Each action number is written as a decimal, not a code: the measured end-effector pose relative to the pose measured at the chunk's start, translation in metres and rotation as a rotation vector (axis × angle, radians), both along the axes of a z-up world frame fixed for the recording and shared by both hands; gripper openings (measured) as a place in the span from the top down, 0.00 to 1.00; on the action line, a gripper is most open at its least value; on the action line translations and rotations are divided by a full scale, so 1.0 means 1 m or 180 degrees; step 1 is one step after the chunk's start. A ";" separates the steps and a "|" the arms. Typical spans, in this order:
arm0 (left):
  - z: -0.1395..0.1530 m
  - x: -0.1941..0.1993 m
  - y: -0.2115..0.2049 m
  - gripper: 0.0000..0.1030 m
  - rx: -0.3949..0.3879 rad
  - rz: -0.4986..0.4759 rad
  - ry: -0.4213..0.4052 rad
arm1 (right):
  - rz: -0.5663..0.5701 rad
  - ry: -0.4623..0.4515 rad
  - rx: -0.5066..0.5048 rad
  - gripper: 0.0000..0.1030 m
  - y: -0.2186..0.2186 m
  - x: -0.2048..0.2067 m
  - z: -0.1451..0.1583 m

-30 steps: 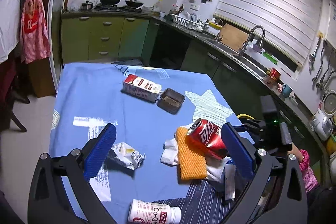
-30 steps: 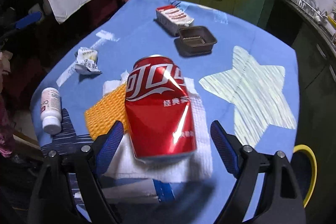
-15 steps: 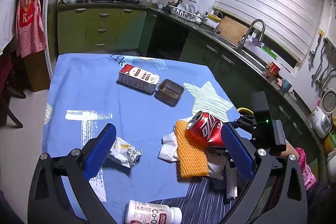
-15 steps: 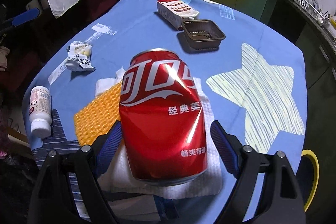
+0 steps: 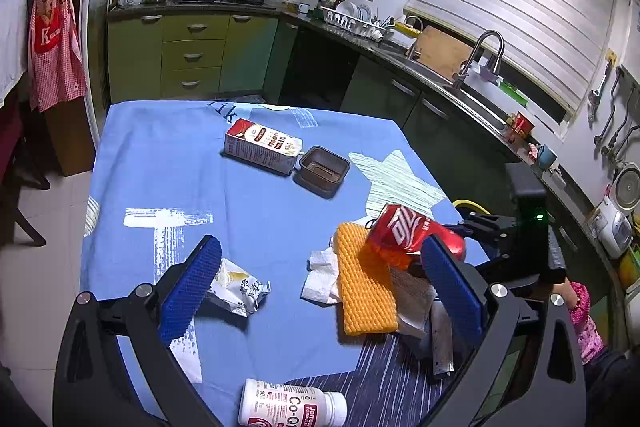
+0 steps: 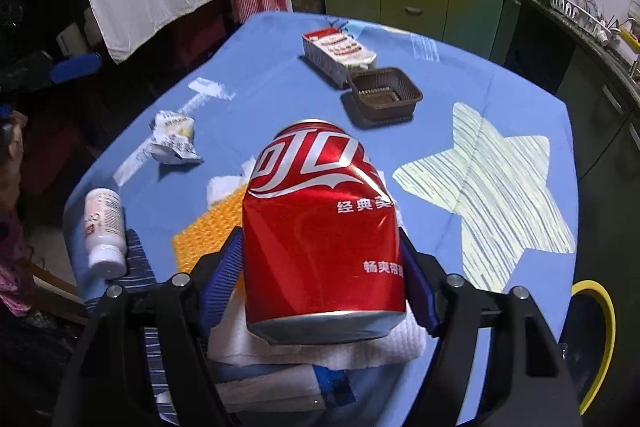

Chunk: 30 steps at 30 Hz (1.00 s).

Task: Collect trash
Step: 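Carry the Coca-Cola can over the yellow-rimmed bin and open the right gripper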

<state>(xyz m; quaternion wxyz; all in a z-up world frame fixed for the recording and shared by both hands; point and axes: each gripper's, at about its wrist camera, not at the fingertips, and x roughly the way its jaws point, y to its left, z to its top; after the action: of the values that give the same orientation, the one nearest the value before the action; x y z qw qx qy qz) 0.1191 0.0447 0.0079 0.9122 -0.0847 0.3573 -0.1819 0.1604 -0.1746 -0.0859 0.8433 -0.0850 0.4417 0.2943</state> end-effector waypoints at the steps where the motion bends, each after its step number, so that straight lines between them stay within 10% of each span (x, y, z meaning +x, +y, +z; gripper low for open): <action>1: 0.000 0.000 -0.001 0.05 0.0008 -0.0004 0.0001 | -0.0010 -0.0018 0.0018 0.33 -0.001 -0.002 0.002; 12: 0.003 -0.001 -0.010 0.04 0.0068 -0.0073 -0.0021 | -0.0257 -0.0229 0.0327 0.33 -0.036 -0.038 0.032; 19: 0.003 -0.001 -0.016 0.04 0.0095 -0.0109 -0.0032 | -0.1272 -0.0401 0.0383 0.33 -0.142 -0.047 0.050; 30: 0.003 -0.003 -0.025 0.04 0.0159 -0.0144 -0.0031 | -0.2702 0.0264 -0.0009 0.33 -0.283 0.003 -0.043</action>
<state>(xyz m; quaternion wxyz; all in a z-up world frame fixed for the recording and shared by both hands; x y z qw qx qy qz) 0.1165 0.0195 0.0114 0.9114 -0.0529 0.3591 -0.1940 0.1635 -0.4580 -0.1289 0.8710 0.1151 0.4714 -0.0764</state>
